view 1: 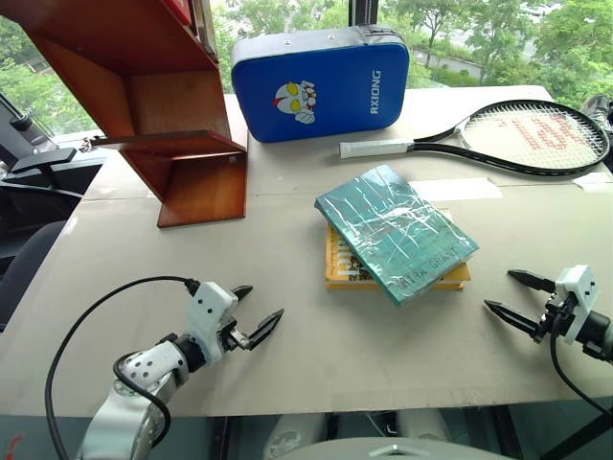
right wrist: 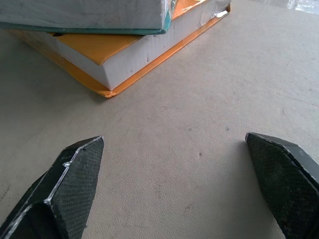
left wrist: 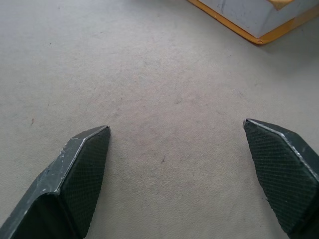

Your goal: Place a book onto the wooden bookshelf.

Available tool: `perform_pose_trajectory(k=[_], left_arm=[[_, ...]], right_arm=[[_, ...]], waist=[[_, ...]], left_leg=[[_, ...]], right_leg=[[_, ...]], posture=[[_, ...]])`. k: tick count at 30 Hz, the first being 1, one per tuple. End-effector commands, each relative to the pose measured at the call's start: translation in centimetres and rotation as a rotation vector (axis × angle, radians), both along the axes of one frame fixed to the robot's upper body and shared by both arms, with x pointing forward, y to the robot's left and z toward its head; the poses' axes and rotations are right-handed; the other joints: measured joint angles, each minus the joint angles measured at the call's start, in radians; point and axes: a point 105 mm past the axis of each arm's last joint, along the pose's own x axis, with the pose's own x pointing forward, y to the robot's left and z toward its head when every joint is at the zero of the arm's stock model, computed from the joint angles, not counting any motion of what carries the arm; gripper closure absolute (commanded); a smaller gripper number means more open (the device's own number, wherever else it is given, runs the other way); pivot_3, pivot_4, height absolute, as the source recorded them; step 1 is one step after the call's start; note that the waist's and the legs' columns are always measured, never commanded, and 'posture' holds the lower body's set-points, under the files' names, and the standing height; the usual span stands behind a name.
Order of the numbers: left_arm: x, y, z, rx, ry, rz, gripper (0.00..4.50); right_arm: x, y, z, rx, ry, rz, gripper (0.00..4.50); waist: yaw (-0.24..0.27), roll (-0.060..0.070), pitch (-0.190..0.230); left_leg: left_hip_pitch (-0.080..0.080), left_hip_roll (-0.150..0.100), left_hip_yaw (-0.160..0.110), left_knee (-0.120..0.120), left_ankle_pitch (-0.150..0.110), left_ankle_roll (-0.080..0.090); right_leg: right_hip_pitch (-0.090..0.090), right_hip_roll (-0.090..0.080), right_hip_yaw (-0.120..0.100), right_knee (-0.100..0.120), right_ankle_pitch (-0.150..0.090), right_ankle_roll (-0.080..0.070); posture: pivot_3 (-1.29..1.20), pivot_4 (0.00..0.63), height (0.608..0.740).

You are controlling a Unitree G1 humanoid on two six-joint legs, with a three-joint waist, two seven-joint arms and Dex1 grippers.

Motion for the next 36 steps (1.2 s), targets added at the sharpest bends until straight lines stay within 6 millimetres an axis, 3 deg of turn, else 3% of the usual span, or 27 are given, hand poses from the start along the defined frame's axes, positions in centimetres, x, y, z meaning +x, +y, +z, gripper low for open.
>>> perform_pose_trajectory(k=[1,4,10,14,17,20,24,28,36], left_arm=[[0.1,0.7,-0.1,0.018,0.016,0.005,0.09],[0.5,0.8,0.8,0.03,-0.003,-0.016,0.09],[1.1,1.3,4.5,0.05,-0.037,-0.125,0.09],[1.0,0.7,7.4,0.041,-0.051,-0.241,0.09],[0.7,0.0,9.9,-0.007,-0.069,-0.323,0.09],[0.5,-0.3,12.2,0.003,-0.093,-0.373,0.0],[0.0,-0.7,14.1,0.024,-0.107,-0.406,0.0],[-0.4,-1.0,14.8,0.027,-0.101,-0.421,0.0],[-0.5,-1.1,14.2,0.03,-0.058,-0.423,0.0]], right_arm=[[1.2,-0.8,2.4,-0.006,-0.078,-0.046,0.0],[2.5,-1.3,3.9,-0.021,-0.117,-0.089,0.0],[6.7,-1.1,8.0,-0.09,-0.196,-0.149,0.0],[9.8,1.1,9.4,-0.081,-0.195,-0.132,0.0],[11.1,3.2,9.8,-0.038,-0.161,-0.066,0.0],[10.8,5.6,9.8,-0.014,-0.117,0.07,0.77],[9.6,8.1,9.3,-0.016,-0.061,0.218,2.53],[8.8,9.8,9.1,-0.013,-0.036,0.305,4.4],[7.4,13.0,9.1,0.001,-0.022,0.42,4.49]], waist=[[0.0,0.0,0.0],[-0.001,0.001,0.001],[-0.003,0.0,0.006],[-0.004,-0.002,0.008],[-0.005,-0.003,0.009],[-0.002,-0.003,0.009],[-0.006,-0.002,0.01],[-0.008,-0.002,0.01],[-0.007,-0.001,0.011]], left_leg=[[0.0,0.0,0.0,0.0,0.0,0.0],[0.0,0.0,0.0,0.0,0.0,0.0],[-0.001,0.0,0.0,0.0,0.0,0.0],[-0.002,0.0,0.0,0.0,0.001,0.001],[-0.006,0.0,0.0,0.0,0.002,0.004],[-0.02,0.0,-0.001,0.005,0.003,0.004],[-0.022,0.0,-0.001,0.006,0.003,0.004],[-0.022,-0.001,-0.001,0.007,0.003,0.004],[-0.021,-0.001,-0.001,0.008,0.003,0.004]], right_leg=[[0.0,0.0,0.0,0.0,0.0,0.0],[0.0,0.0,0.0,0.0,0.0,0.0],[-0.002,0.0,0.0,0.001,0.0,0.0],[-0.003,0.0,0.0,0.0,0.0,0.0],[-0.007,0.0,-0.001,0.0,0.0,-0.001],[-0.019,0.0,-0.002,0.001,0.0,-0.001],[-0.02,-0.001,-0.003,0.0,0.0,-0.001],[-0.02,0.0,-0.003,0.002,0.001,-0.001],[-0.02,0.0,-0.003,0.002,0.001,-0.001]], posture=[[0.0,0.15,0.74],[0.0,0.15,0.74],[0.0,0.15,0.74],[0.0,0.15,0.74],[0.0,0.15,0.74],[0.0,0.15,0.74],[0.0,0.15,0.74],[0.0,0.15,0.74],[0.0,0.15,0.74]])
